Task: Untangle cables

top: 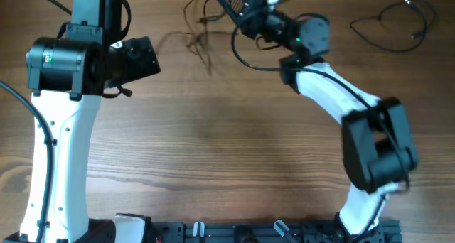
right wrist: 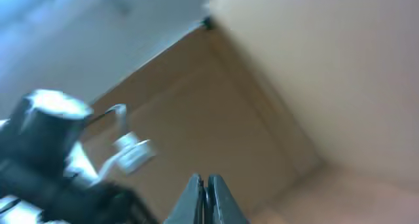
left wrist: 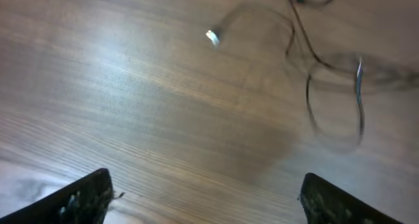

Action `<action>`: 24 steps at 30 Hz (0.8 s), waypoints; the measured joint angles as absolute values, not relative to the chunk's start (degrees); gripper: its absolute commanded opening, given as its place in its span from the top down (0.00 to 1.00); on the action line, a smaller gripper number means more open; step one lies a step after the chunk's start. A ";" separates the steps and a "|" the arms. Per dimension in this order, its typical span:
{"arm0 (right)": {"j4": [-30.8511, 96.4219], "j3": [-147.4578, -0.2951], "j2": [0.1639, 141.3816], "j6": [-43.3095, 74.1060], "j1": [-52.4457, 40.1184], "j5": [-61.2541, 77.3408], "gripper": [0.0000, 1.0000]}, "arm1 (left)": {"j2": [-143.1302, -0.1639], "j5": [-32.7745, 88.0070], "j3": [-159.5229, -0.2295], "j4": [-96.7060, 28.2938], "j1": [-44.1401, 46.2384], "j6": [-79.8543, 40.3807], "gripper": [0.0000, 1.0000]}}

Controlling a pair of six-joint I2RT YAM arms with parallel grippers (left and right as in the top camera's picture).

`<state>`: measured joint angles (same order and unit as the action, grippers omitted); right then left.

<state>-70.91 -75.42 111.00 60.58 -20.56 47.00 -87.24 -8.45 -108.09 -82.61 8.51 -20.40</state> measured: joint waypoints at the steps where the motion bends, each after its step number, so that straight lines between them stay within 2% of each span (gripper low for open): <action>1: -66.41 -75.50 108.12 57.28 -20.49 47.86 0.96 | -87.24 -8.08 -108.09 -81.10 8.51 -20.38 0.06; 3: -47.24 -75.99 100.05 42.35 -20.29 48.25 0.96 | -87.24 -3.60 -108.05 -76.99 8.51 -20.38 0.07; 5: -21.71 -77.36 93.76 23.97 -20.29 38.74 0.96 | -87.26 1.63 -107.94 -74.04 8.51 -20.38 0.08; 6: -15.03 -78.17 91.81 15.18 -20.29 31.00 0.96 | -87.46 7.44 -107.92 -72.07 8.51 -20.38 0.08; 9: -4.51 -81.84 90.85 1.13 -18.72 9.85 0.96 | -87.55 13.61 -107.90 -70.52 8.51 -20.38 0.08; 12: 0.86 -91.00 90.85 -8.23 -14.04 -5.54 0.96 | -87.55 15.55 -107.90 -70.78 8.51 -19.79 0.08; 17: 4.01 -114.34 88.99 -13.43 -8.86 -13.04 0.96 | -87.68 15.77 -107.90 -71.77 8.51 -18.20 0.07; 22: 2.11 -118.28 87.42 -14.24 7.55 -14.83 0.96 | -87.70 14.17 -107.90 -73.78 8.51 -17.82 0.07; 24: -4.25 -117.89 89.08 -14.04 14.72 -14.44 0.96 | -87.70 13.45 -107.90 -74.46 8.51 -17.80 0.06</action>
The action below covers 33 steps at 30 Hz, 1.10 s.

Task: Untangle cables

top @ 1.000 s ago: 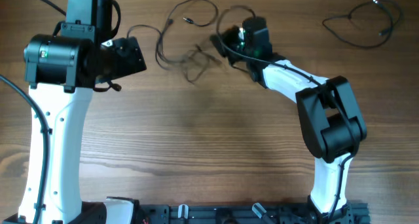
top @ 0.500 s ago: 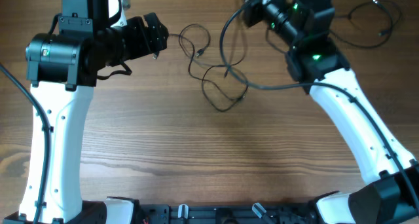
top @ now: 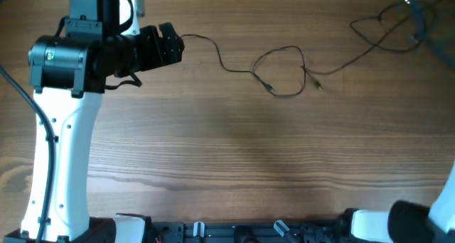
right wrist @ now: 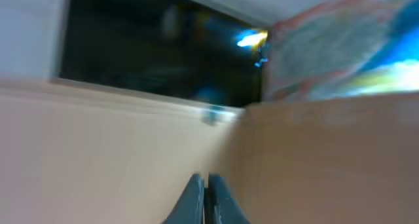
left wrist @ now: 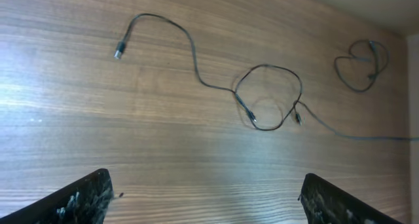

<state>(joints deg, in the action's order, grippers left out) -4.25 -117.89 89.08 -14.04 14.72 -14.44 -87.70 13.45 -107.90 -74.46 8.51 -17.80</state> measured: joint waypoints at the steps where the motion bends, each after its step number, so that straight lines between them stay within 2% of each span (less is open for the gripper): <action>1: -8.01 -117.73 89.86 -13.54 18.37 -13.50 0.96 | -87.72 13.28 -107.90 -74.56 8.51 -17.78 0.06; 4: -15.77 -117.54 90.43 -3.53 23.31 -2.83 0.95 | -87.77 13.15 -107.90 -74.59 8.51 -17.65 0.06; 6: -18.24 -117.54 90.45 11.27 21.08 5.37 0.96 | -87.88 13.15 -107.90 -74.59 8.51 -17.63 0.15; 8: -21.96 -117.58 91.55 25.50 14.96 9.37 0.96 | -87.96 13.04 -107.90 -74.59 8.51 -17.37 0.15; 11: -25.39 -117.54 93.54 34.50 2.39 9.02 0.95 | -87.96 12.93 -107.90 -74.63 8.51 -17.23 0.14; 15: -28.77 -117.54 93.71 36.38 -10.02 2.24 0.96 | -87.96 12.93 -107.90 -74.81 8.51 -17.23 0.14; 19: -31.18 -117.51 93.71 36.67 -11.68 -0.84 0.96 | -87.99 12.93 -107.90 -74.81 8.51 -17.21 0.13; 22: -30.92 -117.51 93.76 42.15 -12.49 0.82 0.96 | -87.99 12.93 -107.90 -74.76 8.51 -17.21 0.14; 28: -32.18 -117.58 100.16 46.68 -23.44 3.01 0.95 | -87.99 12.69 -107.90 -76.09 8.51 -17.21 0.13; 32: -30.61 -117.56 103.85 40.51 -30.59 7.57 0.96 | -87.99 7.09 -107.90 -76.14 8.51 -17.19 0.14; 33: -30.94 -117.56 104.40 36.18 -33.54 8.62 0.96 | -87.99 4.36 -107.90 -76.07 8.32 -17.21 0.18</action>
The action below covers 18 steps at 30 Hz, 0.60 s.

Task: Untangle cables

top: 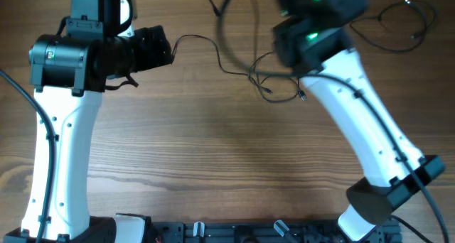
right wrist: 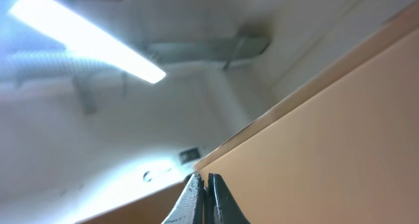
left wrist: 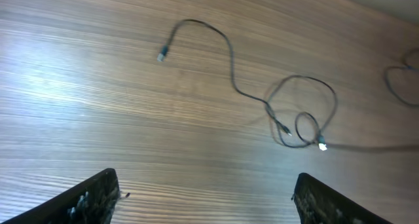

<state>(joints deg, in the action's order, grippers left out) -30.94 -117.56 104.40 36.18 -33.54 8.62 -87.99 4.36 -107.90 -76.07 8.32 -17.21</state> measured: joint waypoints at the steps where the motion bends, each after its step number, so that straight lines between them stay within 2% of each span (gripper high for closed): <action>1: -32.69 -117.49 104.92 34.17 -36.62 9.41 0.96 | -87.99 3.16 -107.90 -76.05 7.75 -17.21 0.19; 5: -41.19 -117.49 105.47 28.10 -41.71 6.59 0.96 | -87.68 1.37 -108.49 -75.83 -1.63 -17.06 0.19; 8: -42.98 -117.47 105.67 29.71 -42.04 5.30 0.96 | -84.68 0.16 -109.43 -74.96 -14.06 -17.06 0.15; 11: -53.15 -117.54 106.30 31.46 -46.44 4.10 0.96 | -79.15 -0.71 -110.15 -76.75 -22.35 -16.80 0.14; 14: -54.81 -122.04 106.96 31.90 -49.65 2.59 0.96 | -76.25 -0.80 -111.02 -77.73 -23.31 -15.84 0.13; 18: -50.04 -131.46 107.00 32.10 -49.32 2.57 0.96 | -77.62 -0.78 -111.02 -77.95 -23.31 -15.46 0.13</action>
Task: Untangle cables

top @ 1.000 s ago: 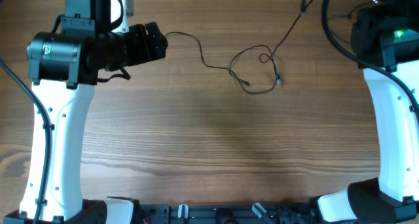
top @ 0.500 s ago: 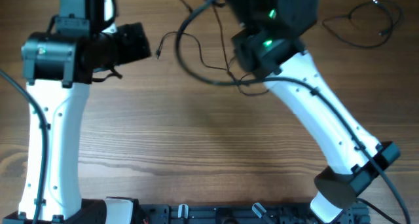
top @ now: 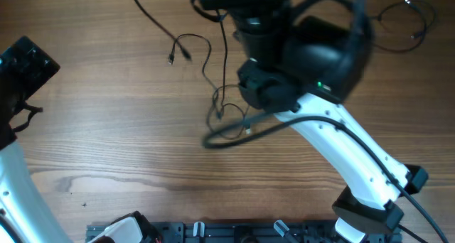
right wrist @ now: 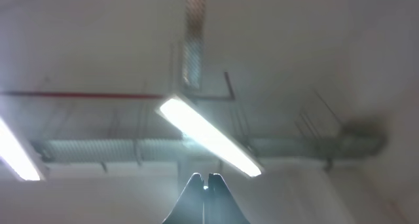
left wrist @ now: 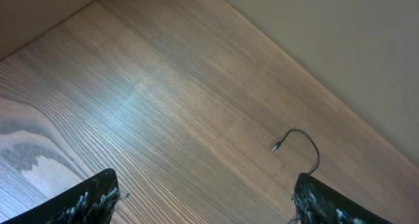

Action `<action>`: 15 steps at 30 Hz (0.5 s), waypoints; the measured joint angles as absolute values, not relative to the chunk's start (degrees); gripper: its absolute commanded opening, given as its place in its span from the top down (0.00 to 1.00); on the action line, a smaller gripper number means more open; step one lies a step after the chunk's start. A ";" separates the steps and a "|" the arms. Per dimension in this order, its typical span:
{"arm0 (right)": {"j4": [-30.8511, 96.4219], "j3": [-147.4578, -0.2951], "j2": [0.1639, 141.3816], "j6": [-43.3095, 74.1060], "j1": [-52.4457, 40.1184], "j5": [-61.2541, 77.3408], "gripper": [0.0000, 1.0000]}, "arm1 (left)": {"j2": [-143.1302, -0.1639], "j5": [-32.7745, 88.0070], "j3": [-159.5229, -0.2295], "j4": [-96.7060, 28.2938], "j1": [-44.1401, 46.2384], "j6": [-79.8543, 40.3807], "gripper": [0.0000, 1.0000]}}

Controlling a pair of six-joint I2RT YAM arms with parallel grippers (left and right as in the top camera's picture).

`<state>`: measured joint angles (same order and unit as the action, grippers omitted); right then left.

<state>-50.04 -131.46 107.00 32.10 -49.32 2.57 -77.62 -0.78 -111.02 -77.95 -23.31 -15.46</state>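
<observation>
A thin black cable [top: 207,58] dangles over the table's middle. Its plug end [top: 171,57] lies at the upper left and small loops [top: 217,108] sit below. A strand runs up to my right gripper, which is raised close to the overhead camera. In the right wrist view that gripper [right wrist: 205,178] is shut, points at the ceiling, and shows no cable. My left gripper [top: 39,62] is at the far left edge, open [left wrist: 206,194] over bare wood, with a cable end [left wrist: 278,145] ahead of it. A second black cable [top: 398,23] lies coiled at the far right.
The right arm's white links [top: 341,150] and thick black hose [top: 227,136] cross the table's middle and right. The left arm [top: 14,179] stands along the left edge. A black rail [top: 234,232] runs along the near edge.
My left gripper has moved from beside the cable's plug end to the far left edge. The right wrist is higher and nearer the overhead camera, and the cable's loops now lie nearer the table's middle.
At first my shut right gripper was at the far edge among tangled cable. Then the right arm was off to the right, with the cable stretched along the far side. Later it stood raised over the middle with loops beneath; now it is higher still.
</observation>
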 measured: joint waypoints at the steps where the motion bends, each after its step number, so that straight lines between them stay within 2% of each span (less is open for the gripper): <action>1: -50.26 -133.47 106.91 31.40 -49.65 2.98 0.96 | -78.17 -0.78 -111.02 -78.17 -23.31 -15.33 0.13; 5: -49.28 -133.64 106.78 21.56 -47.44 0.75 0.95 | -78.22 -0.80 -111.02 -78.89 -23.31 -15.14 0.12; 11: -39.46 -133.58 103.96 -10.02 -20.82 -9.19 0.96 | -78.24 -0.78 -111.02 -79.02 -23.31 -15.07 0.12; 15: -42.78 -133.49 102.32 -20.43 -12.69 -9.34 0.96 | -78.39 -0.73 -111.02 -78.85 -23.31 -15.07 0.11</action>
<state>-42.78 -133.49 102.32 -20.43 -12.69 -9.34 -78.39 -0.73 -111.02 -78.85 -23.31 -15.07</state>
